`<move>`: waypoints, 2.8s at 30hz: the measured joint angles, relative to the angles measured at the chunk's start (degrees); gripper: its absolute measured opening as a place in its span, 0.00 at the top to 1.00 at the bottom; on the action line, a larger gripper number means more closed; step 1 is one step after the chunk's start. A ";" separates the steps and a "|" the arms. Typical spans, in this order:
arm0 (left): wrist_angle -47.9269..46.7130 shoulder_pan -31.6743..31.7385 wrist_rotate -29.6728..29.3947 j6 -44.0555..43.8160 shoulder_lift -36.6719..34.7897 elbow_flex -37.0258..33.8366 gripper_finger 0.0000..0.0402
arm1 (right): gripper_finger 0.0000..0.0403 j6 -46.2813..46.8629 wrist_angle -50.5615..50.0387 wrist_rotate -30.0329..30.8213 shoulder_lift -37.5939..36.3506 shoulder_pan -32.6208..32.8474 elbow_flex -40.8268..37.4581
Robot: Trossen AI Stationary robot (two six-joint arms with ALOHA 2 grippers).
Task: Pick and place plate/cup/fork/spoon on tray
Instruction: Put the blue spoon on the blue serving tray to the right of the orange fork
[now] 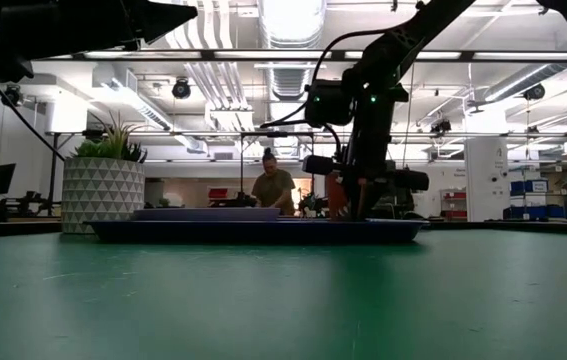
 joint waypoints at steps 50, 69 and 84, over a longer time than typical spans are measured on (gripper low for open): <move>0.00 0.01 0.00 0.04 -0.02 0.15 1.00 | 0.86 -0.82 -0.92 0.65 -0.43 0.25 0.48; -1.26 -0.04 -0.03 -4.55 0.01 0.03 1.00 | 0.97 -19.39 4.38 21.89 -0.69 10.88 0.19; -2.03 -0.04 -0.05 -4.55 0.04 -0.02 1.00 | 0.98 -21.53 11.99 22.43 5.31 7.85 -1.26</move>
